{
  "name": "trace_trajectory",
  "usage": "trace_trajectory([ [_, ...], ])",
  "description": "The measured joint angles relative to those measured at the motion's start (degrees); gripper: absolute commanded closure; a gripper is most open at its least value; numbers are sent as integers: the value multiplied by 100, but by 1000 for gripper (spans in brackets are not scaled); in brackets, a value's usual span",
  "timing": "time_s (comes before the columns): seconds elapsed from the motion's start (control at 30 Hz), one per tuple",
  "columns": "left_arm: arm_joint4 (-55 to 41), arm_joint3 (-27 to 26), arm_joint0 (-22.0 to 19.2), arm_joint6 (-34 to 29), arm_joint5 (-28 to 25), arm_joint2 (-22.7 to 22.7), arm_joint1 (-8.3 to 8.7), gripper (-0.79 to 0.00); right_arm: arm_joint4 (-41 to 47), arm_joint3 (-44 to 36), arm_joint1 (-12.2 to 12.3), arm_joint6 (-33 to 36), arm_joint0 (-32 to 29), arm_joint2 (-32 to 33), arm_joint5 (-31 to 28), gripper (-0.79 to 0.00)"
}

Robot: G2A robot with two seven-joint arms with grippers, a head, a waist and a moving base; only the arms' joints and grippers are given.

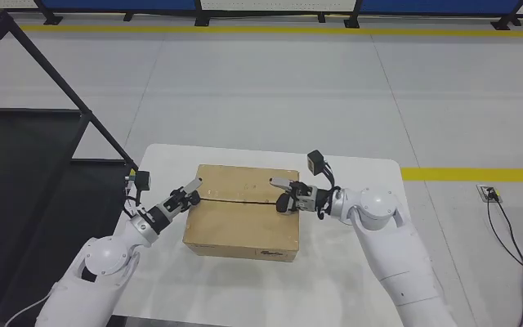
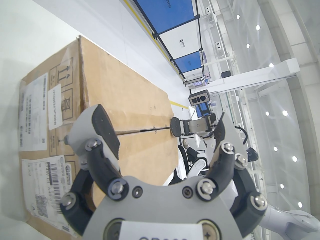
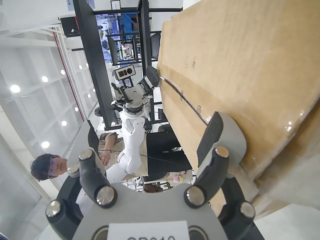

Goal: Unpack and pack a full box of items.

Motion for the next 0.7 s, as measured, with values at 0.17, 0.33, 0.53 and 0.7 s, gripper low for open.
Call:
trace_trajectory([
  [0.17,14,212,-148,-25,10,127,-62,-785,39,48,27,0,18,-43,-11,-785],
  [0.33,49,333,-221,-52,-19,181,-108,-785,110,-48,64,-128,-60,-13,-150,-785],
  [0.53,28,254,-155,-109,-42,98,-123,-785,148,-980,207,-478,-806,403,-479,-785],
  [0.7,57,178,-104,-124,-31,48,-138,-785,121,-2113,332,-1051,-1860,903,-648,-785],
])
